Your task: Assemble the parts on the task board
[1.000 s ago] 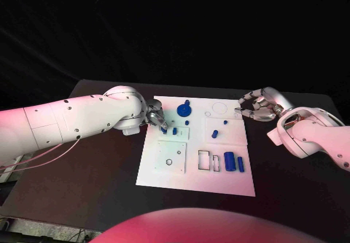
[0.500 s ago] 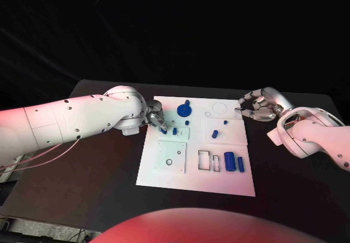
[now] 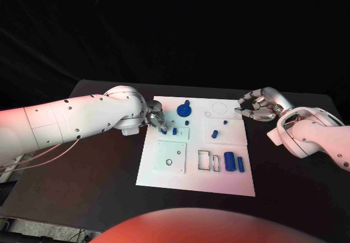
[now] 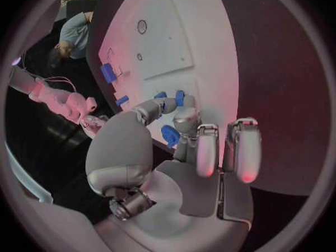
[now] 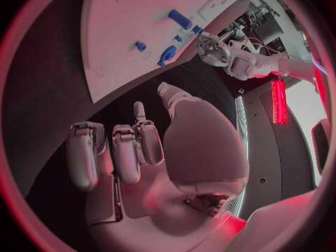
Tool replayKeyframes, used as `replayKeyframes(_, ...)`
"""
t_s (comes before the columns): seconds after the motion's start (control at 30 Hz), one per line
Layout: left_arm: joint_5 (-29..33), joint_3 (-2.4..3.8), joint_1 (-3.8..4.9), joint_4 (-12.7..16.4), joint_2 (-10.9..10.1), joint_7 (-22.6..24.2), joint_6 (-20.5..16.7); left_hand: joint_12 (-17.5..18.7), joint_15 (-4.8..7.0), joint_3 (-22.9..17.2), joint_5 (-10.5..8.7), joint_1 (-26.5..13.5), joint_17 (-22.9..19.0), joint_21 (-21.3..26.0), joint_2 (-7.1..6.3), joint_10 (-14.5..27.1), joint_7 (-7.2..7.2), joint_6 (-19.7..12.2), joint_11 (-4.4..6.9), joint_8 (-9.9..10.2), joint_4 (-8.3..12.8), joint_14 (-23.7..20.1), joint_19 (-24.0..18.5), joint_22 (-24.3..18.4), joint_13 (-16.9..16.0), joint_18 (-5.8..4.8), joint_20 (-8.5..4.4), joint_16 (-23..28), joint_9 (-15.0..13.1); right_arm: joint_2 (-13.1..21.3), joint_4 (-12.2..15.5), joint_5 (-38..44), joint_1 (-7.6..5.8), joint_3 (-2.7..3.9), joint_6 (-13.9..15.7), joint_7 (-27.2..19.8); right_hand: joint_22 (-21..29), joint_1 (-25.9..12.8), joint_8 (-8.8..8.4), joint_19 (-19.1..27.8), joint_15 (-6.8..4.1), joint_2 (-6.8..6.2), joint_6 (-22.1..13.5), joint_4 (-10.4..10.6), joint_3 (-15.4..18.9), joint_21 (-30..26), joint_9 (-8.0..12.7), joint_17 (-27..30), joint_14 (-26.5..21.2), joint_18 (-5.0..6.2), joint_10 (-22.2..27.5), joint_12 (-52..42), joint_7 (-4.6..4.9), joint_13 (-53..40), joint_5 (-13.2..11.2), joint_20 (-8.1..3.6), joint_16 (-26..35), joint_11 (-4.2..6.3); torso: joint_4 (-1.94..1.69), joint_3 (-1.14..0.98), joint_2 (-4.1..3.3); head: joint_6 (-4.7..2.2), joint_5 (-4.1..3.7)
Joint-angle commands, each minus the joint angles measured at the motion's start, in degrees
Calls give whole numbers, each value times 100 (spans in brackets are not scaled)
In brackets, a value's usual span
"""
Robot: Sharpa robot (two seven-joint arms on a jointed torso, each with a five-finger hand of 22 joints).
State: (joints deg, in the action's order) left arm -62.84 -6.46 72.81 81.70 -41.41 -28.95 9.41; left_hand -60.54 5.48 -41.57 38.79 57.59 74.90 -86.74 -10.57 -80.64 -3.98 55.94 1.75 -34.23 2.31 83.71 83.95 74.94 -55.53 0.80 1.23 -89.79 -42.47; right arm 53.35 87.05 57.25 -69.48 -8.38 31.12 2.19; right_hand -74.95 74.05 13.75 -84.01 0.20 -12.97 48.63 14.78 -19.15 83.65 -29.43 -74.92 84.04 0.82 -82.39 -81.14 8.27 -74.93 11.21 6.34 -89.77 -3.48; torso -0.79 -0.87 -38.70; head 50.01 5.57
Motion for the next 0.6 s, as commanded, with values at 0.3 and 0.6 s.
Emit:
replayKeyframes(0.3, 134, -15, -16, -34, 45, -30, 187, 84, 29, -525, -383, -215, 1510, 1, 142, -117, 274, 265, 73, -38, 368, 629, 418, 1397, 44, 3, -37, -21, -554, 6, 13, 28, 3, 0, -39, -30, -1215, -69, 23, -253, -54, -4, -41, 32, -13, -26, -6, -1508, 596, 78, 25, 15, -13, -639, 38, -54, -23, -7, 0, -3, -3, -1, -20)
replayKeyframes(0.6, 213, -21, -17, -99, 101, -28, 191, 40, 53, -457, -881, -572, 1510, -4, 134, -157, 318, 302, 96, 17, 151, 629, 422, 1399, -12, 1, -52, -21, -685, 13, 21, 28, 3, 0, -39, -30, -1215, -69, 23, -253, -54, -4, -41, 32, -13, -26, -6, -1508, 596, 78, 25, 15, -13, -639, 38, -54, -23, -7, 6, 2, -4, -1, -38)
